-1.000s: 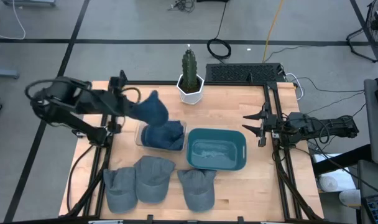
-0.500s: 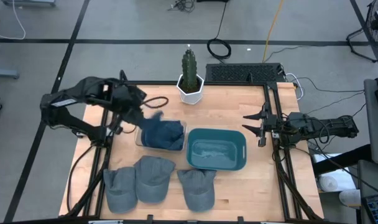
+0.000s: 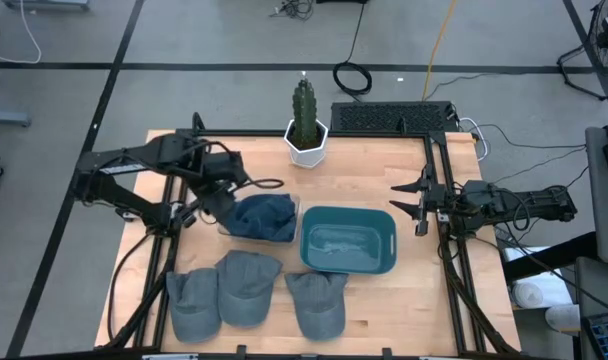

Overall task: Pick & Place hat
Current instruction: Put the blue cap into the transparent bin

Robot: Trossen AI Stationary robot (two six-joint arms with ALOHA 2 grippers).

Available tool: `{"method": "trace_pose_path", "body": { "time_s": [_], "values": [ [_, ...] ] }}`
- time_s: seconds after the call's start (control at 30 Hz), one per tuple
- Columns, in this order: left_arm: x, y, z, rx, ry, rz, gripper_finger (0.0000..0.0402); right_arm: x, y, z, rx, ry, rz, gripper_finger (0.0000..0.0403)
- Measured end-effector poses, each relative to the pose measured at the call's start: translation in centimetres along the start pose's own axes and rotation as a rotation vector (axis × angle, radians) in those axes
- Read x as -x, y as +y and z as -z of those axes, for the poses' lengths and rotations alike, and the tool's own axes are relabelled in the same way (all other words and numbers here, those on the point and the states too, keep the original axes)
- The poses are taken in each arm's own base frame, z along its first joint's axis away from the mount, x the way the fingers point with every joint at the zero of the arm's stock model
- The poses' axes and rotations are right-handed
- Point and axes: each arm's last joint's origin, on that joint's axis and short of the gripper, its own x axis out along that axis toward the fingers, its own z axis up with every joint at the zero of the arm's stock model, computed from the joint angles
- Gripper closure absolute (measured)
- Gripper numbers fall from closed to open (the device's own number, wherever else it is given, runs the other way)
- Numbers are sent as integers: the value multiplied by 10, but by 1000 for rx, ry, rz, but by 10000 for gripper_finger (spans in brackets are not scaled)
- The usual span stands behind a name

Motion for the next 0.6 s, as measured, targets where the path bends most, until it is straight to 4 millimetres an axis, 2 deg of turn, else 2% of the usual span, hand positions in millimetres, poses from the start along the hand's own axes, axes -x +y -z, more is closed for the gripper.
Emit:
{"method": "trace_pose_path", "body": {
  "time_s": [0.17, 0.37, 0.6],
  "values": [
    [-14, 5, 2, -26, 3, 6, 374, 0, 0, 0, 0, 0, -1, 248],
    [-20, 21, -9, -105, -100, -140, 373, 0, 0, 0, 0, 0, 0, 248],
    [-28, 34, -18, -150, -129, -188, 372, 0, 0, 0, 0, 0, 0, 248]
  ]
}}
